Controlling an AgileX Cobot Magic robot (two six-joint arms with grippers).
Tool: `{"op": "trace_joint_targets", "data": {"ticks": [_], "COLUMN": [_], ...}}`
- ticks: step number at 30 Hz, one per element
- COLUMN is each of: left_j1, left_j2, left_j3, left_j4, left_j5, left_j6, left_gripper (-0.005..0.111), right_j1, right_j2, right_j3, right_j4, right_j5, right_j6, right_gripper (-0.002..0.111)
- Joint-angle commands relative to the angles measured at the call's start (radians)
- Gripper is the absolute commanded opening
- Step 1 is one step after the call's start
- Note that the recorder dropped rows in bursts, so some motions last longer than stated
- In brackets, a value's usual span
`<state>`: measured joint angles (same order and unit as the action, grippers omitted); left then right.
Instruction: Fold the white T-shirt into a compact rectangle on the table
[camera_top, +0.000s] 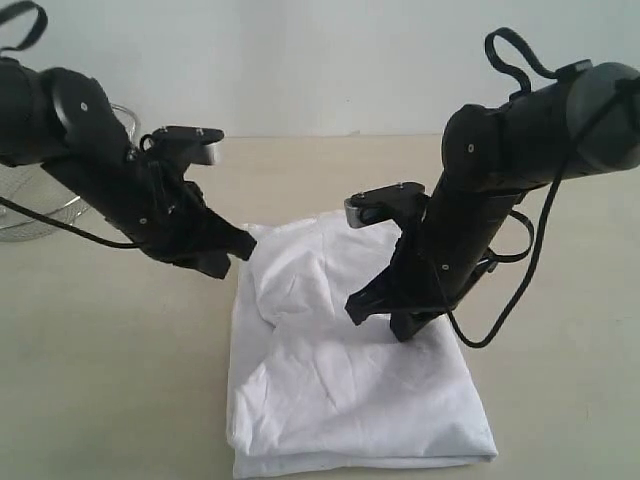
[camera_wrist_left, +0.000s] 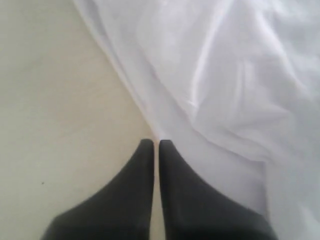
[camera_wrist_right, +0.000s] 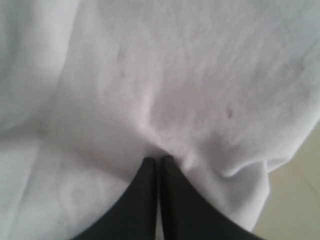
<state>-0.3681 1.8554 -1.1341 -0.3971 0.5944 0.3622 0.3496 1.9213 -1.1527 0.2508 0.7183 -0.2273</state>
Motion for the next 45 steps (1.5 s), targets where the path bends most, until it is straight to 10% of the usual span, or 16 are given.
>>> {"op": "trace_joint_targets", "data": {"ticks": [1,12,22,30,40,45], "left_j1": [-0.005,0.001,0.152,0.184,0.184,0.184], "left_j2": [-0.016,0.008,0.083,0.172,0.205,0.206], "left_j3": [0.004,0.096,0.24,0.24,0.24,0.24], "left_j4": [-0.185,-0.434,-1.121,-1.135,-1.063,-1.122], "left_j5": [0.111,0.09,0.284,0.357,0.395,0.367], "left_j6": [0.101,0.266,0.861,0.868,0.793,0.793], "left_gripper": [0.005,0.005,0.005,0.006,0.054,0.058], "right_j1": [-0.002,-0.002,-0.002,-0.002,-0.002,-0.002], "right_j2": [0.01,0.032,0.032,0.032,0.032,0.032], "right_j3": [0.003,0.003,0.003,0.003,0.003,0.003], "right_j4": [-0.006,-0.017,-0.021,-0.021,-0.023,-0.022], "right_j5": [-0.009,-0.01,0.019,0.028,0.032,0.03], "right_j6": [-0.022,-0.044,-0.051,-0.051,-0.056,-0.056], "right_gripper": [0.0,0.0,0.0,0.0,0.0,0.0]}}
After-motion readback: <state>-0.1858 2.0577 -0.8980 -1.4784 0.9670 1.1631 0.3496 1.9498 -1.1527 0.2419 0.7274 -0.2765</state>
